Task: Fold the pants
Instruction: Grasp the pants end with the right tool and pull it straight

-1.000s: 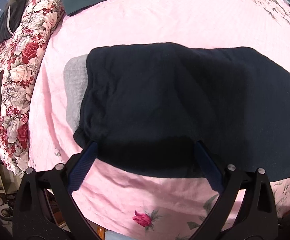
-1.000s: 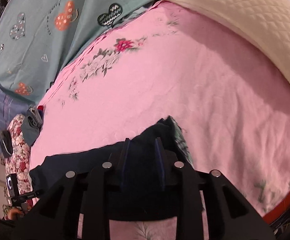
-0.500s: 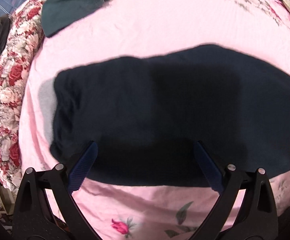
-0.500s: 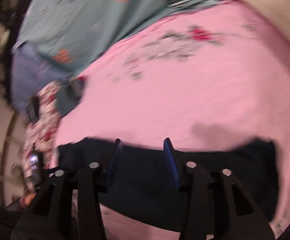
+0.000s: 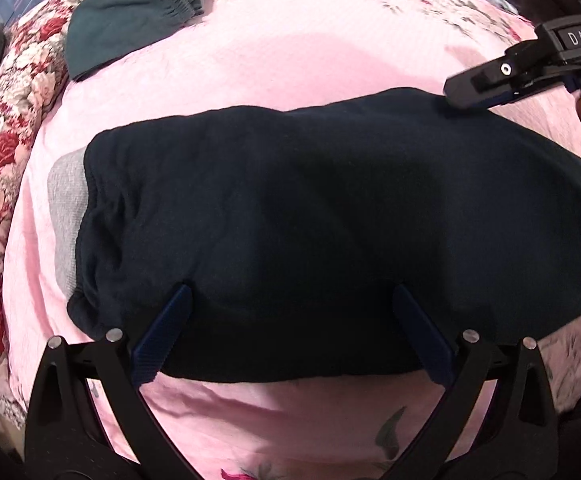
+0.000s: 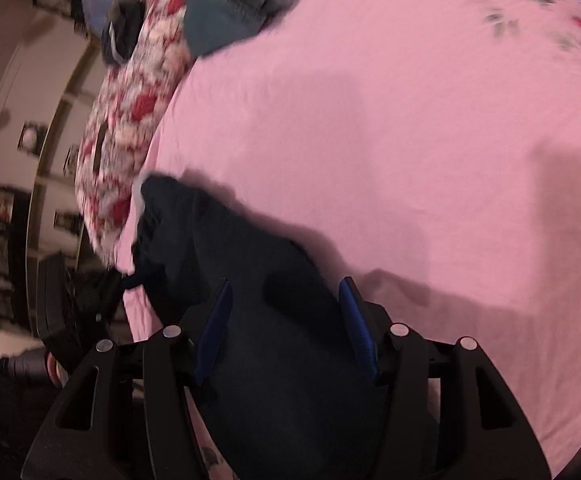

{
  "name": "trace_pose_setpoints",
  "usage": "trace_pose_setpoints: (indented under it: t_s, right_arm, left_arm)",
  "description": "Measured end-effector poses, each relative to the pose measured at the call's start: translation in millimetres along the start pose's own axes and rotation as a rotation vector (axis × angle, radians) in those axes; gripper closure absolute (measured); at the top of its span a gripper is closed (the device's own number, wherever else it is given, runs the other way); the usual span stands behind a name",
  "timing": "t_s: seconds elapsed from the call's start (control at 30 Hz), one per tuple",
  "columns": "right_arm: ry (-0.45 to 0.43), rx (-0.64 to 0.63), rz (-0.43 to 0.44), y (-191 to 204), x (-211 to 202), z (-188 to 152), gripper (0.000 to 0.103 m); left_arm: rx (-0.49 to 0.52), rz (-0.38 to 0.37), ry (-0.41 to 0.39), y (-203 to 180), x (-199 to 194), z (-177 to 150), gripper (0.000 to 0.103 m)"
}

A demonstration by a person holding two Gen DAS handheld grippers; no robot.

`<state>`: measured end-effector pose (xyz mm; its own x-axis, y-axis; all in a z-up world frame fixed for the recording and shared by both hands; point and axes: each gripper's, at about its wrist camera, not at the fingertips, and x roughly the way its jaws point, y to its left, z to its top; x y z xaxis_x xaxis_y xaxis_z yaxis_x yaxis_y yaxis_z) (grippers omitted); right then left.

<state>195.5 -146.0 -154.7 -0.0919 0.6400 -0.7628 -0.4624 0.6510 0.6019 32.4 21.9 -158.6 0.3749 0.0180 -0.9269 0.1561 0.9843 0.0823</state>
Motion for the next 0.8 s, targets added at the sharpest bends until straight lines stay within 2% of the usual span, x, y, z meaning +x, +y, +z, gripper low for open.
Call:
trace_pose_setpoints:
  t_s: [0.13,0.27,0.4,0.47,0.53,0.63,0.7,0.8]
  right_arm:
    - [0.103,-0.109,0.103,23,-7,-8,0.045]
    - [0.198,-0.117,0.165,21,0,-10,0.045]
    - [0.218,-0.091,0.099,9,9,2,0.045]
    - [0.242,-0.053,0.182,2,13,5,0.043]
    - [0.294,-0.040,0.310,5,21,4,0.039]
    - [0.349,-0.031,0.391,6,36,2,0.028]
    - [0.346,0.011,0.416,2,44,6,0.027]
    - [0.232,0.037,0.433,3,41,19,0.027]
  left_arm:
    - [0.021,-0.018,-0.013,5,2,0,0.002]
    - [0.034,-0.030,-0.013,4,3,2,0.002]
    - [0.043,-0.038,-0.012,5,5,4,0.002]
    - [0.046,-0.039,-0.012,4,5,4,0.002]
    - [0.050,-0.041,-0.010,5,5,4,0.002]
    - [0.050,-0.041,-0.007,5,5,5,0.002]
    - [0.049,-0.041,-0.004,3,4,3,0.002]
    - [0.048,-0.041,-0.001,4,5,3,0.002]
